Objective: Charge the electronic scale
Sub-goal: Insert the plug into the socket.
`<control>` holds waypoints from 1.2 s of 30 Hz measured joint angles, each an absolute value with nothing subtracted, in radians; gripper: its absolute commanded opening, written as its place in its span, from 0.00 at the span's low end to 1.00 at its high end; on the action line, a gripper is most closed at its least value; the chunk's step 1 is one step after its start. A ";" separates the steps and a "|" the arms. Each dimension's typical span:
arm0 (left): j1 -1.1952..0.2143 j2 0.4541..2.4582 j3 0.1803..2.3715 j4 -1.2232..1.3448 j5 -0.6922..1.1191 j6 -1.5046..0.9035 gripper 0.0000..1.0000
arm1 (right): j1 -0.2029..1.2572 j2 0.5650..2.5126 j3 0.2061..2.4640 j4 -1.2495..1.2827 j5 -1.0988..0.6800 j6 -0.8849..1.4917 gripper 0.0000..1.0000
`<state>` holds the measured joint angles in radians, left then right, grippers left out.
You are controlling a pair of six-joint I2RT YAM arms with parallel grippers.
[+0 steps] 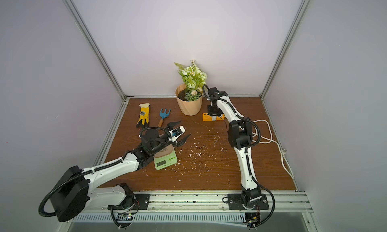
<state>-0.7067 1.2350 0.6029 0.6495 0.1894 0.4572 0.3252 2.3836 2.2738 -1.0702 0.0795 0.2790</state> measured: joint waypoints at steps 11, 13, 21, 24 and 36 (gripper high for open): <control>-0.707 1.235 0.603 0.646 0.191 0.459 0.84 | 0.324 2.398 2.294 -1.085 0.073 0.259 0.00; -0.707 1.235 0.603 0.646 0.191 0.459 0.84 | 0.321 2.410 2.312 -1.098 0.072 0.251 0.00; -0.707 1.235 0.603 0.646 0.197 0.459 0.84 | 0.312 2.445 2.362 -1.132 0.054 0.229 0.00; -0.707 1.235 0.603 0.646 0.197 0.459 0.84 | 0.306 2.465 2.397 -1.154 0.041 0.223 0.00; -0.707 1.235 0.603 0.646 0.200 0.459 0.84 | 0.292 2.491 2.452 -1.180 0.010 0.205 0.36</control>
